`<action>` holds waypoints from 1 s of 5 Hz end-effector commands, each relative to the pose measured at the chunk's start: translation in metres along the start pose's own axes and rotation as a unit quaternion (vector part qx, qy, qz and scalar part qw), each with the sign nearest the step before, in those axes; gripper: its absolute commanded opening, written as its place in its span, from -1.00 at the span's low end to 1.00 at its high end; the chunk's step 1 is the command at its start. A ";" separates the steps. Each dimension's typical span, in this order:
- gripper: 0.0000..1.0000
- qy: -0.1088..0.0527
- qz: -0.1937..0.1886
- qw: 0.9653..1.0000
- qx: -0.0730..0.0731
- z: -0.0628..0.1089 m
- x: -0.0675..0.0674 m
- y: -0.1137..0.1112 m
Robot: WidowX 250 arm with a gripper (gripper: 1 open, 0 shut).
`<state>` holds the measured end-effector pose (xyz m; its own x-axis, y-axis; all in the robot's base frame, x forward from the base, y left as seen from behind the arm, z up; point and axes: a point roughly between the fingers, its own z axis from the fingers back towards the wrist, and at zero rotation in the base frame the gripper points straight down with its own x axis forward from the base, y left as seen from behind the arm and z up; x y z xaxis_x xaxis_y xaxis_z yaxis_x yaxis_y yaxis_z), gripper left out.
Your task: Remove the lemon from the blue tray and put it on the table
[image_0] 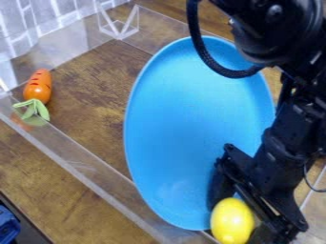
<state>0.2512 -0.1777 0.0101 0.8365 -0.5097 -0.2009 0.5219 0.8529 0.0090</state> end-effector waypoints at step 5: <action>1.00 0.051 -0.052 0.997 0.002 -0.003 -0.002 0.000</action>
<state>0.2517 -0.1770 0.0135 0.7918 -0.5414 -0.2829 0.5657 0.8246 0.0051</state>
